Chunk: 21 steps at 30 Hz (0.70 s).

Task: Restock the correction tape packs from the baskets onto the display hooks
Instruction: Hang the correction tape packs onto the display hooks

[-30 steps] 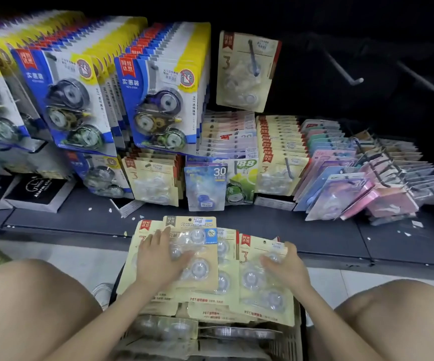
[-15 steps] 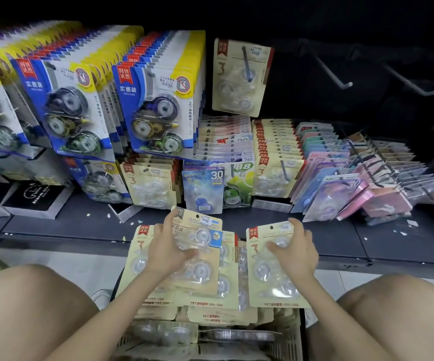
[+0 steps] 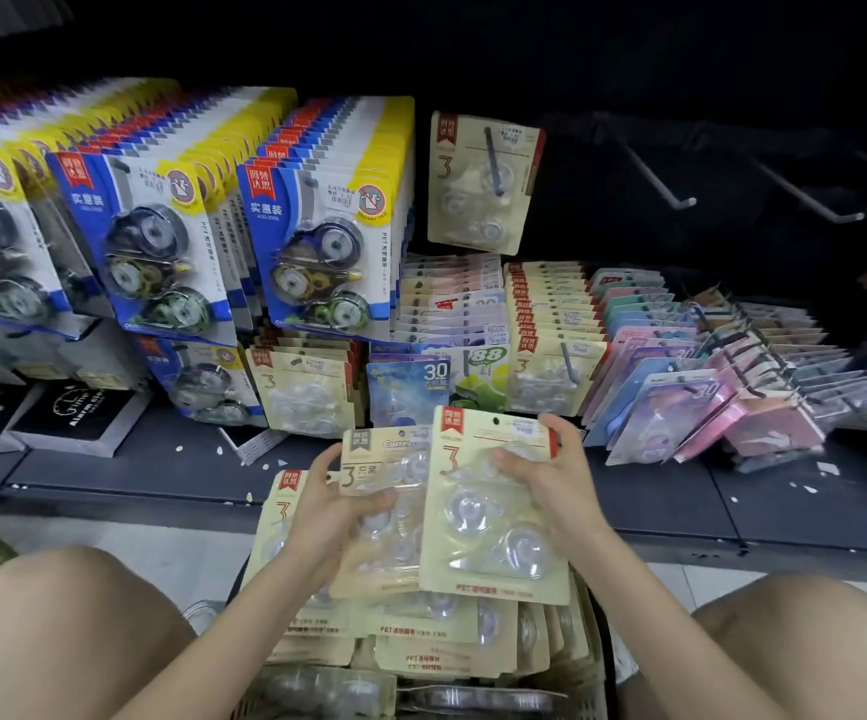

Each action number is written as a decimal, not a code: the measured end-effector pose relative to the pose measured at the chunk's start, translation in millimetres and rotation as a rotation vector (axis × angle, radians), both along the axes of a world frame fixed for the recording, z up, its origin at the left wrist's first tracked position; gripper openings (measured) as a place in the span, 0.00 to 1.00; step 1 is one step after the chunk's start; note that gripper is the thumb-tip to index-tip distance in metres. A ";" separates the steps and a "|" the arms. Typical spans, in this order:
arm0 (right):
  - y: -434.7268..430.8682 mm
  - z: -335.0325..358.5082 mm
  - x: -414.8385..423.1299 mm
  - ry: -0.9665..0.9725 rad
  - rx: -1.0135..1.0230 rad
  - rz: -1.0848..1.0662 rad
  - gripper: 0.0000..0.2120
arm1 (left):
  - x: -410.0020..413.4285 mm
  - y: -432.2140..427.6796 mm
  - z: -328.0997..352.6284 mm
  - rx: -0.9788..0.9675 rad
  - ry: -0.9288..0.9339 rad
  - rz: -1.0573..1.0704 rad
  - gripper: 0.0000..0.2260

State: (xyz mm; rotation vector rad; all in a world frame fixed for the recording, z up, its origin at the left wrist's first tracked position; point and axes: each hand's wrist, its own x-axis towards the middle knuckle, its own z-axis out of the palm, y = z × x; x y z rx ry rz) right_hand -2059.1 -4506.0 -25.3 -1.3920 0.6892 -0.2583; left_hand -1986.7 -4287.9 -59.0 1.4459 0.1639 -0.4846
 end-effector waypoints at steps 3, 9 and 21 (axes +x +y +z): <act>16.8 -9.7 10.6 0.009 0.024 0.056 0.33 | 0.3 -2.4 11.4 -0.067 0.039 -0.051 0.25; 36.7 -32.1 21.8 0.041 0.048 0.066 0.33 | -3.0 -2.7 18.0 -0.084 0.074 -0.130 0.13; 22.0 -54.9 7.7 0.472 -0.445 0.214 0.34 | 10.7 16.2 29.1 0.200 -0.154 -0.061 0.12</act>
